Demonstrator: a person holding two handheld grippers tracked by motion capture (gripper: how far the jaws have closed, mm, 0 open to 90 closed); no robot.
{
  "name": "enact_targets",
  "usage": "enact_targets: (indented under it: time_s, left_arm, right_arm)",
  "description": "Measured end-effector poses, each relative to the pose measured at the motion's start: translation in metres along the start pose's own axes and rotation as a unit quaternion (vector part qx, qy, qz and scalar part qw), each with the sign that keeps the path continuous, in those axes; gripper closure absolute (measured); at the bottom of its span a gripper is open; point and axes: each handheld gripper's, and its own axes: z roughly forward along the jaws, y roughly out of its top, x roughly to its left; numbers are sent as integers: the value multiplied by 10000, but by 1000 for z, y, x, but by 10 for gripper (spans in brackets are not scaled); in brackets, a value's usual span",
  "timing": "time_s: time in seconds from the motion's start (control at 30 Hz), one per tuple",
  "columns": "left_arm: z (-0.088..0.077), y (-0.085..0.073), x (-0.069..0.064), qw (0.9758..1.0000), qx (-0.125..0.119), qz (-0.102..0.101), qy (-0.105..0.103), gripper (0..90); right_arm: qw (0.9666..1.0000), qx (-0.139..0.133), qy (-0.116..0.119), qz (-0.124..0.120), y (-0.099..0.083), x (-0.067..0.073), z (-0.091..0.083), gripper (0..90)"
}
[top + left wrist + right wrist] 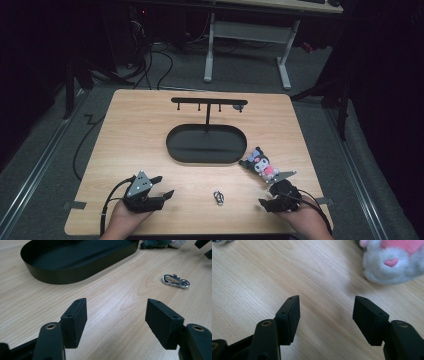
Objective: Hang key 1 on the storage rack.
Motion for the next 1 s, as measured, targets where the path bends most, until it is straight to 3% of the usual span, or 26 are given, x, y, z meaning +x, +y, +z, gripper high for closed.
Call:
enact_targets:
  time_s: [0.53,0.83,1.0]
  left_arm:
    - [1,0,-2,10000,16,80,-47,345]
    - [1,1,-3,9999,13,109,-58,345]
    - [1,1,-3,9999,35,152,-67,344]
  right_arm:
    - [9976,580,-195,-316,17,-30,-6,252]
    - [9969,735,-259,-43,35,-44,-6,167]
    - [9973,699,-217,-39,45,-48,-4,150]
